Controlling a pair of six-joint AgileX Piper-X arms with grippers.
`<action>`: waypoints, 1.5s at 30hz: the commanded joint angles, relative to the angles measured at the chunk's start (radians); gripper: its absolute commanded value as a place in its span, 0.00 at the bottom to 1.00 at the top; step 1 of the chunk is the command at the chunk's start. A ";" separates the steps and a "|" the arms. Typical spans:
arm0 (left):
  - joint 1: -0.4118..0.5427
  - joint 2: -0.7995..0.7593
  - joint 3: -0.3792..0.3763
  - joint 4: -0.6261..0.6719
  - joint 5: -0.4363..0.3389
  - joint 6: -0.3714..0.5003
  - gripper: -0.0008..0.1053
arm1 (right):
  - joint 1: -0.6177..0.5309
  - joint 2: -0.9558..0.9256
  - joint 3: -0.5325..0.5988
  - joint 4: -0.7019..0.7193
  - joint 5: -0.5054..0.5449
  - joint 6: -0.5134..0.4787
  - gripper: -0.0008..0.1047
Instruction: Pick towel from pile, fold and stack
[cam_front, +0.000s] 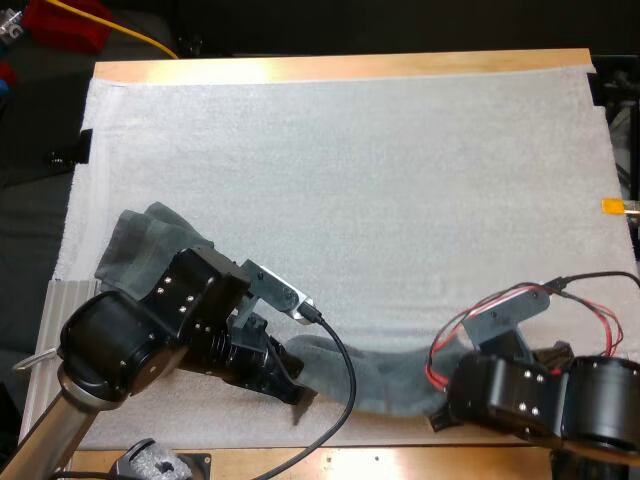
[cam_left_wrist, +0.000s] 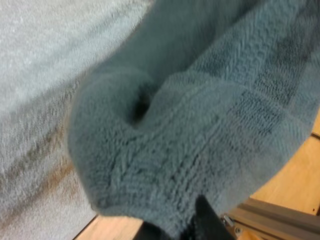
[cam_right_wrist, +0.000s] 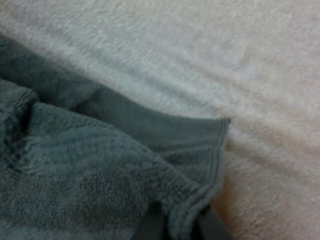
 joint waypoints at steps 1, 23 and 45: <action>-0.006 -0.008 -0.001 0.012 -0.033 -0.009 0.01 | 0.013 -0.009 -0.009 0.026 0.025 0.015 0.02; 0.001 0.107 0.121 -0.175 -0.160 0.012 0.01 | -0.202 0.017 0.203 -0.277 0.064 -0.109 0.02; 0.398 0.343 0.121 -0.388 0.245 0.135 0.01 | -0.665 0.235 0.203 -0.670 -0.375 -0.200 0.02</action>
